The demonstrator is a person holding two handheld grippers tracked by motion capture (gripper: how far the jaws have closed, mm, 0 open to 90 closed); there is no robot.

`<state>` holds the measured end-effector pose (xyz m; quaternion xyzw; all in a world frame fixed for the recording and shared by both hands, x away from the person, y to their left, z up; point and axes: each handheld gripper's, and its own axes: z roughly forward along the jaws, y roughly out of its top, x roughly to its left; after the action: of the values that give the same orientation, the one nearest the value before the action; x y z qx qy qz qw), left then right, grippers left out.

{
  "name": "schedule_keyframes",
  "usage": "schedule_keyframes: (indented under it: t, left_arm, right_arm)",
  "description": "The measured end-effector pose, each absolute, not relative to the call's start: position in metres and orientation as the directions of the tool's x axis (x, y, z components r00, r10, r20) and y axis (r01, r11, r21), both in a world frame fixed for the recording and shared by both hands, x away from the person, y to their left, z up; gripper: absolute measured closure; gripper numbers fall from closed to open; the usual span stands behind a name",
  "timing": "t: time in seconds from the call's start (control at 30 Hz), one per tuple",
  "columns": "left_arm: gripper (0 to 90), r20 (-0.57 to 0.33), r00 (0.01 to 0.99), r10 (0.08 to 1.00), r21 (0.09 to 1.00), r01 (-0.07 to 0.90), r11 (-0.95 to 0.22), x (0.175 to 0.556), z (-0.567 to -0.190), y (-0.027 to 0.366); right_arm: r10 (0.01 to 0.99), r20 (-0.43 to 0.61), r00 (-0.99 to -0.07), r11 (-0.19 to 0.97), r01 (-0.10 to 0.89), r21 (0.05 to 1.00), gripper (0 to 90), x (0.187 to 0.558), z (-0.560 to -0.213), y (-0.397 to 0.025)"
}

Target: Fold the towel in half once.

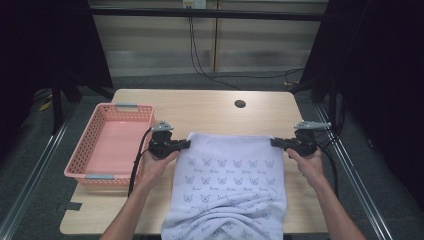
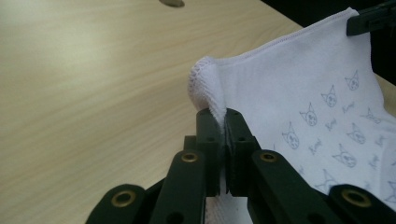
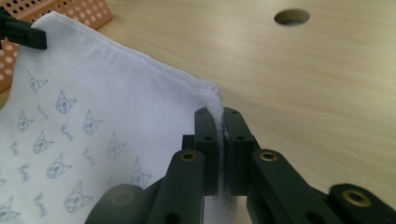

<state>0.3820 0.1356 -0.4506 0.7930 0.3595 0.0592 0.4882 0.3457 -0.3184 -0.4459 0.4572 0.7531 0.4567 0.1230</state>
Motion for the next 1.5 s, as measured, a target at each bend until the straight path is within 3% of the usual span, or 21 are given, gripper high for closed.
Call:
schedule_keyframes:
  t: [0.47, 0.9, 1.0, 1.13, 1.5]
  left_arm:
    - [86.9, -0.238, 0.71, 0.662, 0.883, 0.443, -0.157, 0.412, -0.389, 0.165]
    - [86.9, -0.228, 0.708, 0.668, 0.914, 0.391, -0.103, 0.443, -0.347, 0.158]
    - [86.9, -0.175, 0.72, 0.671, 0.932, 0.34, -0.121, 0.448, -0.323, 0.151]
    - [86.9, -0.195, 0.716, 0.67, 0.943, 0.324, -0.071, 0.451, -0.31, 0.15]
    - [86.8, -0.202, 0.723, 0.661, 0.92, 0.372, -0.126, 0.433, -0.342, 0.16]
  right_arm:
    - [0.79, 0.231, -0.568, 0.086, 0.475, 0.876, 86.8, 0.385, -0.377, -0.31]
    - [0.83, 0.198, -0.522, 0.051, 0.423, 0.905, 87.1, 0.424, -0.323, -0.315]
    - [0.842, 0.184, -0.507, 0.042, 0.402, 0.915, 87.1, 0.431, -0.308, -0.317]
    - [0.844, 0.185, -0.503, 0.021, 0.376, 0.926, 87.1, 0.435, -0.291, -0.32]
    - [0.805, 0.206, -0.557, 0.043, 0.401, 0.915, 87.2, 0.417, -0.316, -0.316]
